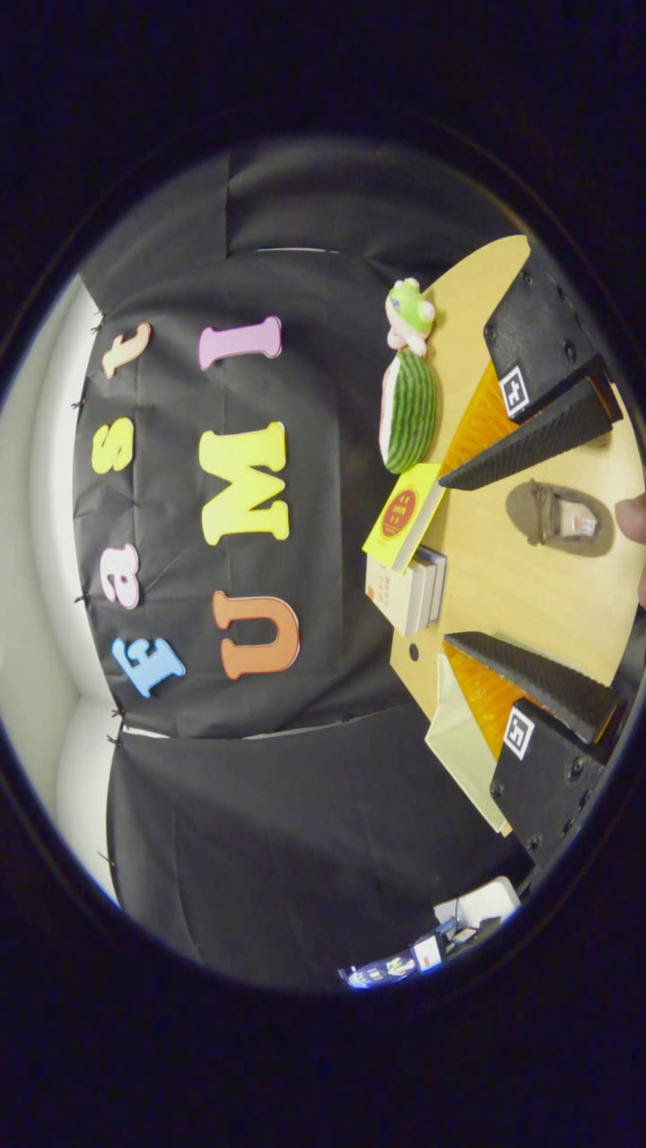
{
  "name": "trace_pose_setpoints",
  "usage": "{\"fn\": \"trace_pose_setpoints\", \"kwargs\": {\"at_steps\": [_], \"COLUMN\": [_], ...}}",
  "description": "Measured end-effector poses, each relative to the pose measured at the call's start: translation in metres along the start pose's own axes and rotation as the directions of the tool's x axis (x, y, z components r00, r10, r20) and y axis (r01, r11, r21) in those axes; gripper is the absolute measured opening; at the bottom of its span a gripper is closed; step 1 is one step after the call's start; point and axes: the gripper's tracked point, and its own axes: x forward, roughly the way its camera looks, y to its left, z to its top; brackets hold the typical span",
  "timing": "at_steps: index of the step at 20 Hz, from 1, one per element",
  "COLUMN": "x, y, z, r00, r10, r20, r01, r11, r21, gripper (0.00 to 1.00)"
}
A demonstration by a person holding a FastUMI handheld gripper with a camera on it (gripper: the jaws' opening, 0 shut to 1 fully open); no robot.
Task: Open the storage box then place both shoes into the box .Put the left shoe in first, then the right shoe, with the right side of both shoes facing outward in a uniform manner.
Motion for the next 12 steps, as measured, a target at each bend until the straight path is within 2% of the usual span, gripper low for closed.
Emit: {"fn": "trace_pose_setpoints", "kwargs": {"at_steps": [3,5,12], "x": [0.004,0.008,0.044], "y": [-0.028,-0.04,-0.053], "z": [-0.028,-0.057,-0.136], "r00": [0.996,0.983,0.891], "r10": [-0.034,-0.043,0.007], "r20": [-0.081,-0.177,-0.454], "r01": [0.035,0.048,0.036], "r11": [0.999,0.999,0.996], "r21": [0.011,0.022,0.086], "gripper": [1.0,1.0,1.0]}}
